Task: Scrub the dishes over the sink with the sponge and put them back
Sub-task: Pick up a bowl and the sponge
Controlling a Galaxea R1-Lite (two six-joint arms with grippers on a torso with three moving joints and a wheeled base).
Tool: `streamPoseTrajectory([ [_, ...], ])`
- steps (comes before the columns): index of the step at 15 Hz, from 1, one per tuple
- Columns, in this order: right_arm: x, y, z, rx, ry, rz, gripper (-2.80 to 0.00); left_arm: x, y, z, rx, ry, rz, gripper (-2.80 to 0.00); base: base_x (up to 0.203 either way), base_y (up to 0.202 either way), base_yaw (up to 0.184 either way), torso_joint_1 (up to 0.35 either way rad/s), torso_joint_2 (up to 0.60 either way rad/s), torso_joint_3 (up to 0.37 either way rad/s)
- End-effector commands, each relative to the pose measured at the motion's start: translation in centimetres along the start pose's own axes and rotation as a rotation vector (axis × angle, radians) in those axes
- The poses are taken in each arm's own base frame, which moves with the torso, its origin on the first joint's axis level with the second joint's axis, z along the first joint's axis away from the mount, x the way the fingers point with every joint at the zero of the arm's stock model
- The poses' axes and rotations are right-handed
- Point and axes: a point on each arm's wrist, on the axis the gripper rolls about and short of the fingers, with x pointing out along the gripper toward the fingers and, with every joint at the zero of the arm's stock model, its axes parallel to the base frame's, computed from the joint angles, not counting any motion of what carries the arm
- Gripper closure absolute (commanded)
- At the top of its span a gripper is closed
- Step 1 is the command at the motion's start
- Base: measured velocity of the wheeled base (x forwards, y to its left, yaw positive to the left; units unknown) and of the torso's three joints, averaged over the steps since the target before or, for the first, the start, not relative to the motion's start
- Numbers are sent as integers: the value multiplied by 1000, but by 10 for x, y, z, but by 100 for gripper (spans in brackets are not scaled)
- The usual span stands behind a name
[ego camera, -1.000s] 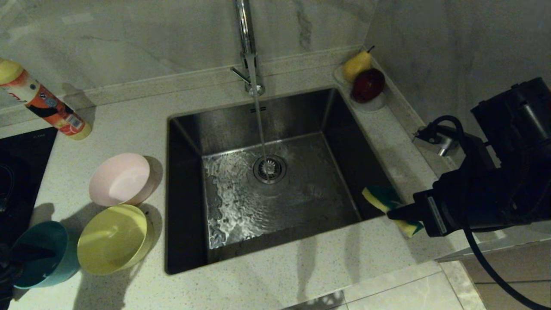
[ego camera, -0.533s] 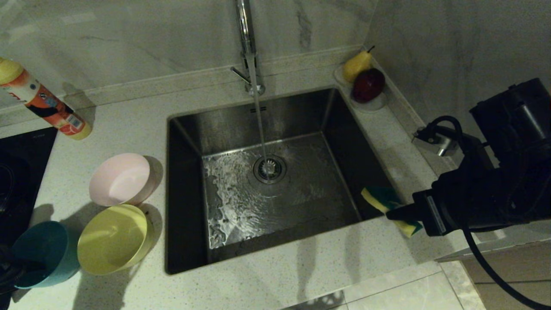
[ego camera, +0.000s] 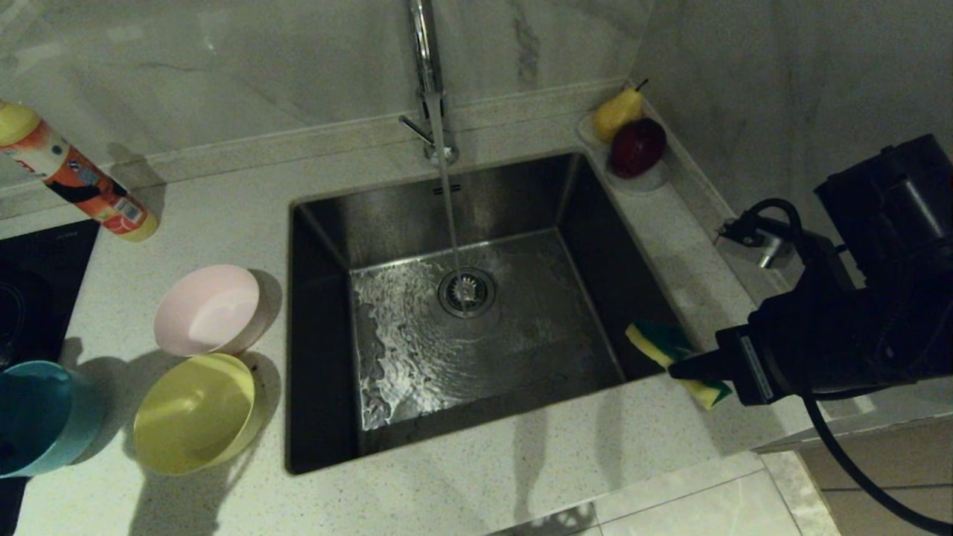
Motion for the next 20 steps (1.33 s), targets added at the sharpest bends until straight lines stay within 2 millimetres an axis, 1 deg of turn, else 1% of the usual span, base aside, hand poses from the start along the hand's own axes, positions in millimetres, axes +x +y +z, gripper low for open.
streamPoseTrajectory([
  [1,-3,1,0,0,-4,2,0,-15,-3,9,5,-68,-4,0,0,0,0,0,0,0],
  [2,-3,0,0,-1,-6,1,0,-25,-7,13,15,-105,-11,0,0,0,0,0,0,0],
  [5,-4,1,-1,-2,-5,2,0,-62,-25,23,73,-251,-48,0,0,0,0,0,0,0],
  [9,-6,1,-1,-1,-10,3,0,-106,-51,54,106,-444,-107,0,0,0,0,0,0,0],
  [11,-7,1,-1,-1,-13,4,0,-124,-64,67,118,-486,-133,0,0,0,0,0,0,0],
  [13,-5,1,-2,-3,-9,4,0,-147,-82,82,130,-511,-167,0,0,0,0,0,0,0],
  [14,-5,2,-2,-4,-9,5,0,-153,-92,85,129,-503,-198,0,0,0,0,0,0,0],
  [15,-4,2,-2,-7,-5,7,0,-155,-105,85,128,-468,-255,0,0,0,0,0,0,0],
  [17,-2,2,-2,-11,2,8,0,-154,-125,79,141,-413,-326,0,0,0,0,0,0,0],
  [18,0,2,-1,-12,6,7,0,-150,-136,75,157,-387,-348,0,0,0,0,0,0,0],
  [20,0,2,-1,-14,6,7,0,-135,-160,66,186,-346,-353,0,0,0,0,0,0,0],
])
